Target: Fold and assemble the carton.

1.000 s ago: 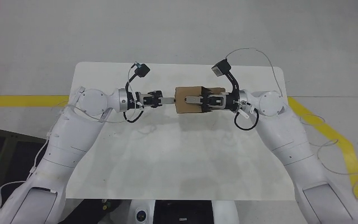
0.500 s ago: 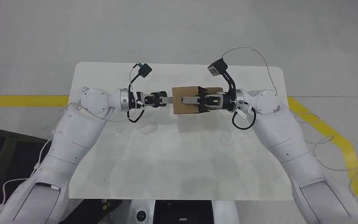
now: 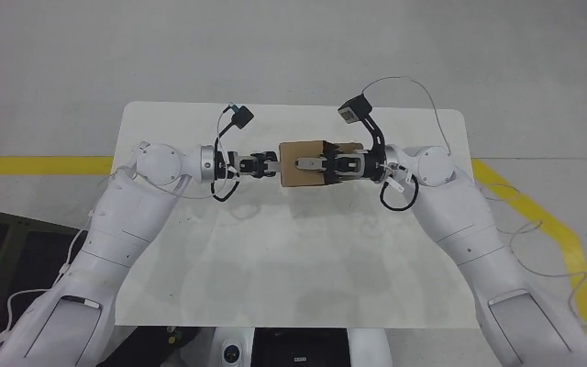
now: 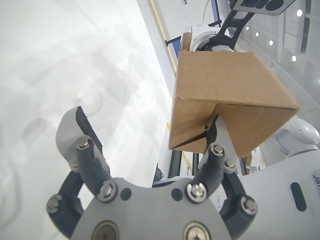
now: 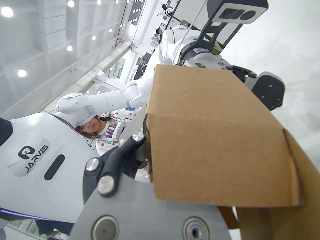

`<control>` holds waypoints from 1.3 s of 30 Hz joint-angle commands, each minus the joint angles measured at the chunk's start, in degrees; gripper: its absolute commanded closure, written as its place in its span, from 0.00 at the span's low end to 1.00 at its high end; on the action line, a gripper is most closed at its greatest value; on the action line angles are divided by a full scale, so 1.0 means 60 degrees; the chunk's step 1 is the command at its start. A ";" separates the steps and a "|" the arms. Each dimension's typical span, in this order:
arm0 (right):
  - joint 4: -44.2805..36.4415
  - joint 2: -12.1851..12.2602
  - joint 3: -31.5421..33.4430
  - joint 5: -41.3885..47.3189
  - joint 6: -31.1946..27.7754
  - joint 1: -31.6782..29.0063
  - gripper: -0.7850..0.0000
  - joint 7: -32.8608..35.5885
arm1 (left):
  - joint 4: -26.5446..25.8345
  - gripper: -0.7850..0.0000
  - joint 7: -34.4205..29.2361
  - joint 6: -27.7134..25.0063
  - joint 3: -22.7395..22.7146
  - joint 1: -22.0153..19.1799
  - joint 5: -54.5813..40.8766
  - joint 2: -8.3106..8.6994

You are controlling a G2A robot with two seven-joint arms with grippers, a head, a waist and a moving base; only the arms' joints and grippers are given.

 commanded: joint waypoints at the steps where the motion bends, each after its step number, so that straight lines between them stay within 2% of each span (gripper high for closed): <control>1: -0.0006 -0.0005 0.0000 -0.0002 0.0011 0.0000 1.00 0.0011 | 0.0002 0.00 -0.0002 0.0005 0.0017 -0.0017 -0.0001 -0.0010; 9: 0.0256 0.0051 0.0219 -0.0208 0.0038 -0.0044 1.00 0.0002 | 0.0173 0.00 0.0206 0.0054 -0.0209 -0.0001 0.0180 0.0036; 16: 0.0462 0.0142 0.0404 -0.0779 0.0586 -0.0170 1.00 -0.0192 | -0.0076 0.00 0.0454 -0.0025 -0.0678 0.0235 0.0581 0.0185; 21: 0.0816 0.0090 0.0196 -0.0955 0.1195 -0.0187 1.00 -0.0255 | -0.0650 0.00 0.0908 -0.1026 -0.1095 0.0460 0.1273 0.0310; 26: 0.1429 -0.0112 -0.0266 -0.0977 0.1542 -0.0028 1.00 -0.0402 | -0.1276 0.00 0.1533 -0.2067 -0.1440 0.0815 0.2607 0.0442; 32: 0.2189 -0.0413 -0.0865 -0.1305 0.1799 0.0300 1.00 -0.0795 | -0.1701 0.00 0.2840 -0.2908 -0.1783 0.1409 0.4356 0.0542; 34: 0.2436 -0.0507 -0.1025 -0.1382 0.1863 0.0397 0.89 -0.0861 | -0.1756 0.00 0.3271 -0.3258 -0.1808 0.1601 0.5141 0.0563; 36: 0.2644 -0.0594 -0.1149 -0.1431 0.1903 0.0484 0.84 -0.0936 | -0.1792 0.00 0.3685 -0.3590 -0.1845 0.1749 0.5853 0.0581; 38: 0.2867 -0.0670 -0.1253 -0.1514 0.1918 0.0553 0.70 -0.1025 | -0.1779 0.00 0.4017 -0.3878 -0.1831 0.1893 0.6482 0.0593; 39: 0.2963 -0.0708 -0.1297 -0.1518 0.1926 0.0573 0.67 -0.1064 | -0.1760 0.00 0.4161 -0.3975 -0.1821 0.1941 0.6776 0.0597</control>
